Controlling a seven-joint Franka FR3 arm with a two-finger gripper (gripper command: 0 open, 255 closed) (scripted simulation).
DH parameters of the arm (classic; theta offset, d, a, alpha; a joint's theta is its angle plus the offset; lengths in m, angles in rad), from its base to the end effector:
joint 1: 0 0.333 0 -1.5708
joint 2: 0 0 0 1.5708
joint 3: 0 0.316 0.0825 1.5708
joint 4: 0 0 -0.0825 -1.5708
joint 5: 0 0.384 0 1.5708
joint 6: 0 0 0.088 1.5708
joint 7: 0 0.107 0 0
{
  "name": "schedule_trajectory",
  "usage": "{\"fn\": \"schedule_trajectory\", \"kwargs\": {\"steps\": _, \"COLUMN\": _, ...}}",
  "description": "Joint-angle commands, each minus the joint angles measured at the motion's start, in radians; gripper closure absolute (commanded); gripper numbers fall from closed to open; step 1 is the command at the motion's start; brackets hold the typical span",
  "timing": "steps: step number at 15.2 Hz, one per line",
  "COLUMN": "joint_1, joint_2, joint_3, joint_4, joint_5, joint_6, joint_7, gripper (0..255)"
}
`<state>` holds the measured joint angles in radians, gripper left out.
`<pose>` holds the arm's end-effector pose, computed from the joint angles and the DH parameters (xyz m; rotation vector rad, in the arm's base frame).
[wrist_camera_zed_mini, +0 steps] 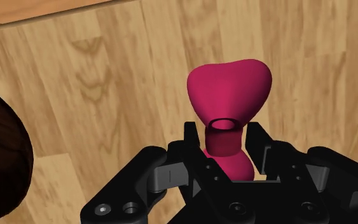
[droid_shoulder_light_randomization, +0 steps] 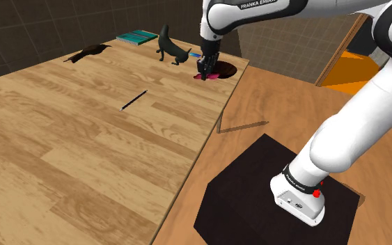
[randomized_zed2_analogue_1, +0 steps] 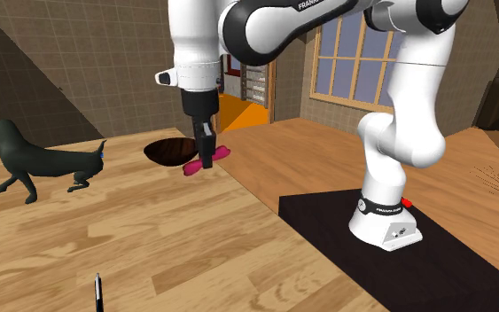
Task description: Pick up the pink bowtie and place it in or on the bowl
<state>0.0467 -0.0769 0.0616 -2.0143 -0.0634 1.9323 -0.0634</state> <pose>0.5308 0.0540 0.4864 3.0630 0.2982 -0.0059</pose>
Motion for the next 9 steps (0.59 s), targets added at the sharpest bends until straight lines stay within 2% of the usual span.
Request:
{"fn": "schedule_trajectory", "kwargs": {"steps": 1, "joint_1": 0.000, "joint_2": -0.003, "joint_3": 0.000, "joint_4": 0.023, "joint_5": 0.001, "joint_6": -0.026, "joint_7": -0.001, "gripper": 255}}
{"fn": "schedule_trajectory", "kwargs": {"steps": 3, "joint_1": 0.000, "joint_2": -0.005, "joint_3": 0.000, "joint_4": 0.034, "joint_5": 0.001, "joint_6": -0.039, "joint_7": -0.002, "gripper": 255}}
{"fn": "schedule_trajectory", "kwargs": {"steps": 9, "joint_1": -0.064, "joint_2": 0.076, "joint_3": -0.070, "joint_4": 0.131, "joint_5": -0.004, "joint_6": -0.047, "joint_7": -0.135, "gripper": 255}}
